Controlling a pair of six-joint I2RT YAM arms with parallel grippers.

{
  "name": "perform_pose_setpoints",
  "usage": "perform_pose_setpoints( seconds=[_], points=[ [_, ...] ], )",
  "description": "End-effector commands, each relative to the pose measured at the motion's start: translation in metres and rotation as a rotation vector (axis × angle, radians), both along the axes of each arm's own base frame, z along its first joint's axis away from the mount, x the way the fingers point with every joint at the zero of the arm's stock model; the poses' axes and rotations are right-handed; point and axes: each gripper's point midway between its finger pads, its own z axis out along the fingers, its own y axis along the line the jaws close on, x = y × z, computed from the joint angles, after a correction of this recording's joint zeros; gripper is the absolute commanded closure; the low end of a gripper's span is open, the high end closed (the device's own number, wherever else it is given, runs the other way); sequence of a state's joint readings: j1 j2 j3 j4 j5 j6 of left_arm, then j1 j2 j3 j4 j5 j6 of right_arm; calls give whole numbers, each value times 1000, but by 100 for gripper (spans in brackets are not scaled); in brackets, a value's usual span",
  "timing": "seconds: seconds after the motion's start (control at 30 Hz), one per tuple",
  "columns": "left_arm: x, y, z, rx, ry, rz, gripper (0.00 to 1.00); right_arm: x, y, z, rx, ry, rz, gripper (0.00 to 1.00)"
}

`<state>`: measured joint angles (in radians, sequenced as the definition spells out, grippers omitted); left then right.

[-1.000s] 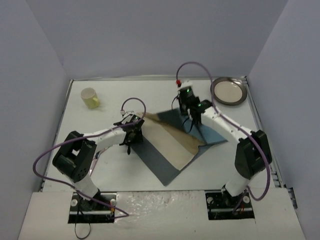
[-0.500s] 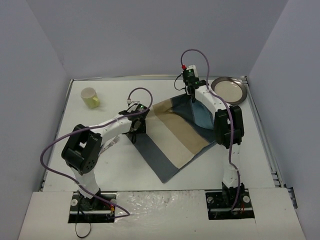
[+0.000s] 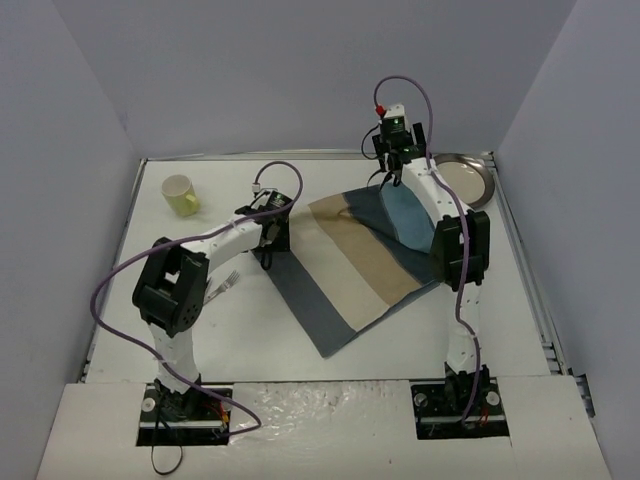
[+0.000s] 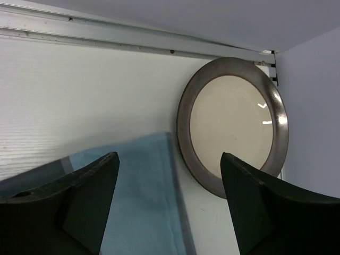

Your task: Set the dinner table for one person

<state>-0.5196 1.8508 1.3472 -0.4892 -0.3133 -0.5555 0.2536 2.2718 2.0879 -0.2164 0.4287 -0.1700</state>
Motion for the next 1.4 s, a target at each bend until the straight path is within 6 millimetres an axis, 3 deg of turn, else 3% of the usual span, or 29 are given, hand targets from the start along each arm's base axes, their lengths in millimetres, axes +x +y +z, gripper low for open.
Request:
perform_pose_setpoints(
  seconds=[0.0,0.1,0.2,0.27,0.33,0.4,0.47,0.5,0.6,0.8,0.93,1.1,1.27,1.37],
  points=[
    [-8,-43,65,-147,-134,-79,20,-27,-2,86,120,-162,3,23],
    [-30,-70,53,-200,-92,-123,18,-71,16,99,305,-170,45,23],
    [-41,-85,36,-213,-56,-143,18,-105,34,78,441,-114,81,23],
    [-47,-95,16,-207,-10,-153,18,-138,48,48,527,-55,91,24],
    [-50,-100,5,-207,20,-157,18,-156,56,34,572,-28,103,24],
    [-51,-105,-6,-204,36,-163,18,-177,57,5,593,29,89,24],
    [-53,-104,-15,-189,52,-162,18,-188,61,2,626,31,102,24],
    [-53,-103,-19,-178,55,-161,18,-200,66,-10,643,66,121,23],
    [-56,-88,-30,-111,81,-142,19,-226,85,-34,661,151,188,23],
    [-67,-38,-51,32,171,-71,22,-284,125,-91,671,334,240,23],
    [-59,-7,-55,61,197,-5,22,-311,145,-126,705,432,255,23],
    [-32,22,-50,87,198,63,23,-348,176,-155,699,574,308,22],
    [2,41,-39,92,167,96,23,-381,240,-159,767,711,485,21],
    [21,47,-22,83,118,96,23,-388,272,-146,788,714,582,21]
  ],
)
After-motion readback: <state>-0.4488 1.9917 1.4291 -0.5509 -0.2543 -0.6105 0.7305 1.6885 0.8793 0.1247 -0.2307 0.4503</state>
